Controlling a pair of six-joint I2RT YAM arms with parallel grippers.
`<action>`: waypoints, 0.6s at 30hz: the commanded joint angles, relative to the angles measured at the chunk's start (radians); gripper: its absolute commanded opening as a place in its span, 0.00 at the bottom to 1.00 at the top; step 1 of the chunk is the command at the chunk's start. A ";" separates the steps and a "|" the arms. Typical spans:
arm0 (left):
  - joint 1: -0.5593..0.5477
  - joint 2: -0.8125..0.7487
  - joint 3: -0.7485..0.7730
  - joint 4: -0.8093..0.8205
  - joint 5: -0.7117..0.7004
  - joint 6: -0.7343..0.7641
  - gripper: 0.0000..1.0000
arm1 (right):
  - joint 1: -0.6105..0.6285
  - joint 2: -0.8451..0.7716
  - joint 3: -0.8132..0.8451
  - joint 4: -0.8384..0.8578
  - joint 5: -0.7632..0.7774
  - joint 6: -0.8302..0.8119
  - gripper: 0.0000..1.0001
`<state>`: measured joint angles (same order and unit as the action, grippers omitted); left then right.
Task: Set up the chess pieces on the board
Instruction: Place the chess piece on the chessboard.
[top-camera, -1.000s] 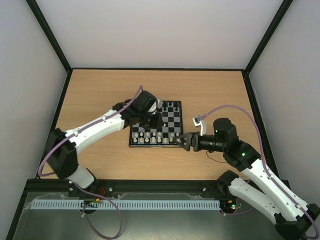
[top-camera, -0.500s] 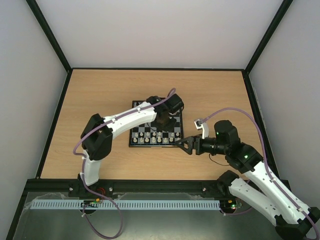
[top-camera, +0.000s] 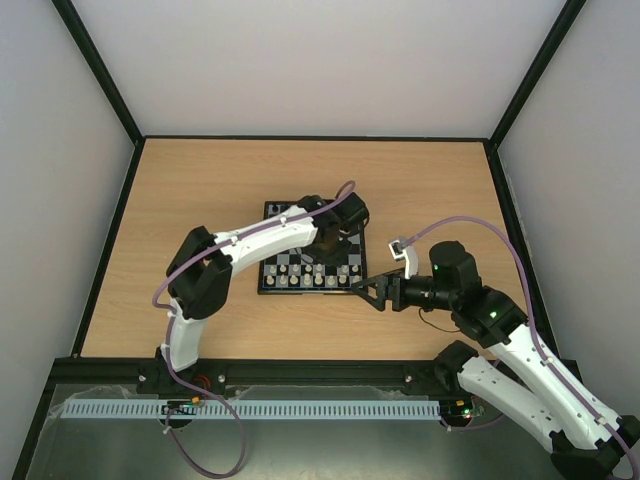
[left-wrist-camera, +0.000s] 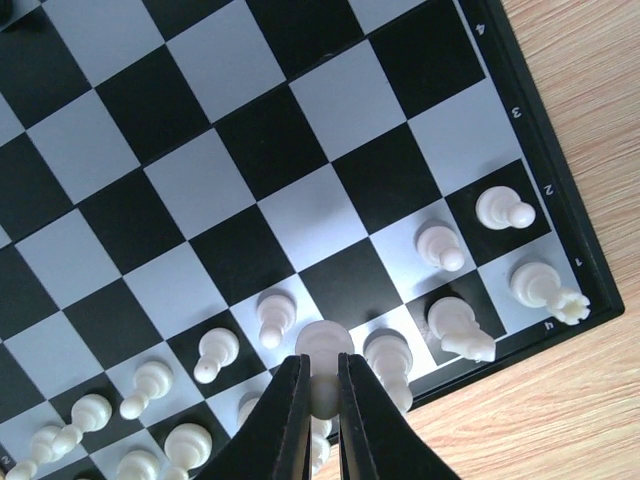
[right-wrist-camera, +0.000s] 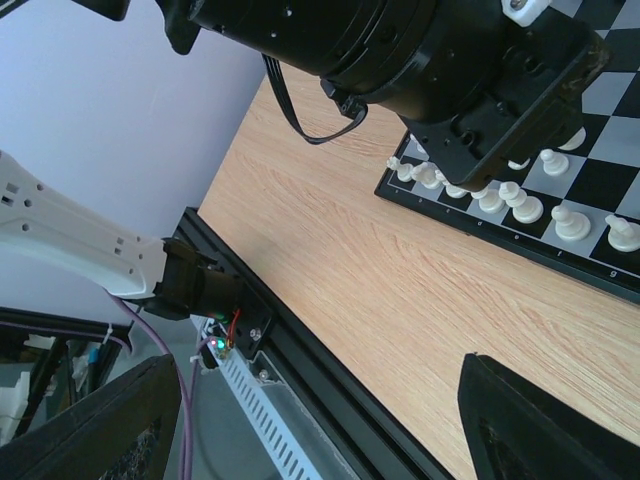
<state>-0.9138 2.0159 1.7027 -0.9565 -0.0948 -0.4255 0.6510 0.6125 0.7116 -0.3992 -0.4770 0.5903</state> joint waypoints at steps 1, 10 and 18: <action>-0.008 0.019 -0.021 0.037 0.002 0.016 0.02 | -0.002 -0.010 -0.011 -0.029 -0.003 -0.015 0.77; -0.011 0.047 -0.058 0.072 0.018 0.016 0.02 | -0.002 -0.005 -0.019 -0.029 -0.008 -0.021 0.78; -0.011 0.061 -0.078 0.105 0.031 0.020 0.02 | -0.002 0.001 -0.029 -0.019 -0.015 -0.022 0.78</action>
<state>-0.9199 2.0602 1.6352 -0.8696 -0.0765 -0.4175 0.6510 0.6144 0.6952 -0.3996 -0.4778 0.5838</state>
